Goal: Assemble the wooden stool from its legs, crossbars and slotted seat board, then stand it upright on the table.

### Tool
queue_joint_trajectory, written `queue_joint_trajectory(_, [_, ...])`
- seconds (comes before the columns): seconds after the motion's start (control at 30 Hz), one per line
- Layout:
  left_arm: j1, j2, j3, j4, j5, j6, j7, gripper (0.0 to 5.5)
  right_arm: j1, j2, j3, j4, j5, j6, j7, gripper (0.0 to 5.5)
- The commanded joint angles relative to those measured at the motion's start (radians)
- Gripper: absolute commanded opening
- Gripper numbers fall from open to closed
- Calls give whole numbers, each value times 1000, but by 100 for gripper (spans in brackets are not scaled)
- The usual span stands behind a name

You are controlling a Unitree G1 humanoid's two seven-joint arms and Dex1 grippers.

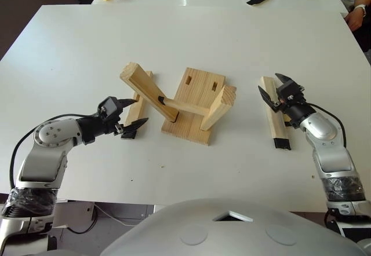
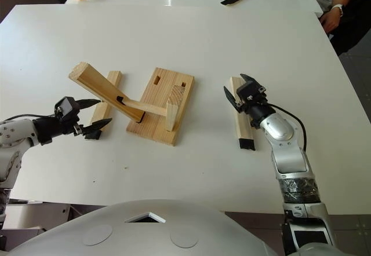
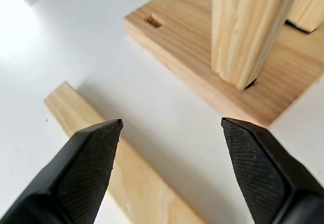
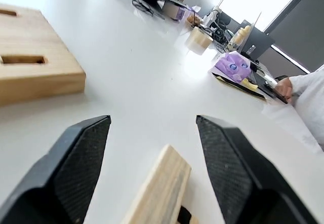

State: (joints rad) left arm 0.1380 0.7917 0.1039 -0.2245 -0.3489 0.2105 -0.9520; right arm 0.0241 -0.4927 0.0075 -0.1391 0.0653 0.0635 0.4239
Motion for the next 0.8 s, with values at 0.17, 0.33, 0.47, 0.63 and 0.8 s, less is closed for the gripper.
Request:
queue_joint_trajectory(0.17, [-1, -22, -74, -71, 32, 4, 4, 363, 49, -83, 38, -243, 177, 218, 217, 313])
queue_joint_trajectory(0.33, [24, -44, -125, -46, 66, -38, -1, 363, 127, -183, 92, -298, 187, 254, 362, 313])
queue_joint_trajectory(0.47, [10, -68, -182, -67, 79, -42, -6, 363, 165, -234, 115, -320, 210, 273, 453, 313])
queue_joint_trajectory(0.63, [-20, -89, -237, -82, 86, -35, -15, 363, 142, -236, 163, -293, 176, 269, 475, 313])
queue_joint_trajectory(0.8, [-29, -92, -264, -87, 82, -32, -27, 363, 71, -196, 197, -207, 105, 251, 425, 313])
